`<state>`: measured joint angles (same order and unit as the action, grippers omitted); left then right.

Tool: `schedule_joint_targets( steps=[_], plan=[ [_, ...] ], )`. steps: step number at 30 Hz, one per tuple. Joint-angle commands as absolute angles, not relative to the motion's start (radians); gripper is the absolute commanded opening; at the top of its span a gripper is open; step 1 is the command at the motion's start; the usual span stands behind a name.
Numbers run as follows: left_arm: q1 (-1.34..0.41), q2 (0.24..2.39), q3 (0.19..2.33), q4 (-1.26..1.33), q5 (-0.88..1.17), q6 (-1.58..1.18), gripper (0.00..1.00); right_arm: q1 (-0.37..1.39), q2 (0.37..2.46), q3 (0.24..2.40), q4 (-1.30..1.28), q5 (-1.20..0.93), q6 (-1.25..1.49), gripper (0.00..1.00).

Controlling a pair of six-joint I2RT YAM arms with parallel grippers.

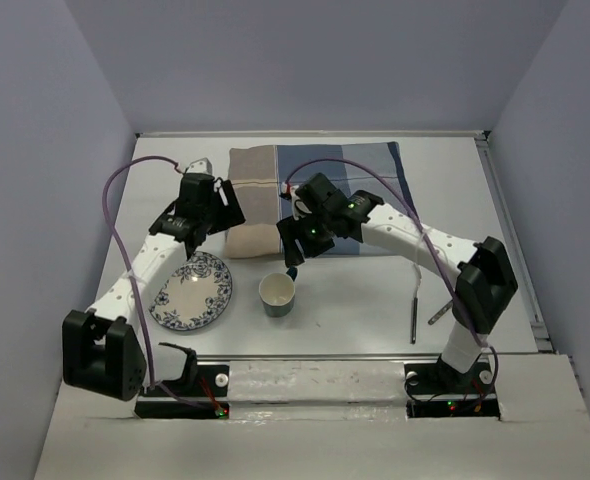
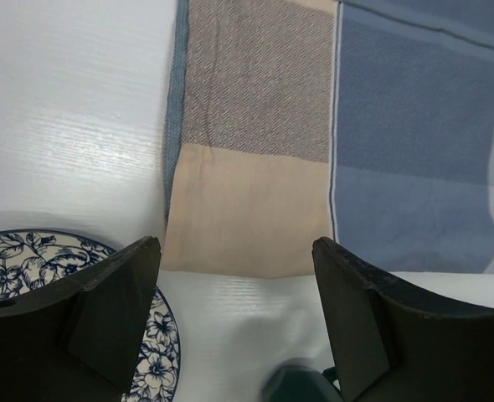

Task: Set the dinner table for one person

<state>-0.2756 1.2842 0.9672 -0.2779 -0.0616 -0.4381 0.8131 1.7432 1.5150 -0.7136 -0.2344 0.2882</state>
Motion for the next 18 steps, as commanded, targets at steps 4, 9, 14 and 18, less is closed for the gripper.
schedule_joint_targets(
  steps=[4,9,14,18],
  plan=[
    [-0.313,1.050,1.008,-0.239,-0.060,-0.443,0.86,0.891,1.794,1.601,-0.886,-0.193,0.221,0.62],
    [-0.313,0.994,1.000,-0.255,-0.081,-0.454,0.87,0.933,1.816,1.617,-0.943,-0.210,0.245,0.58],
    [-0.313,0.992,0.997,-0.261,-0.077,-0.446,0.88,0.968,1.861,1.621,-0.922,-0.224,0.284,0.56],
    [-0.313,0.996,0.999,-0.262,-0.069,-0.436,0.88,0.977,1.887,1.638,-0.876,-0.157,0.340,0.12]
  ],
)
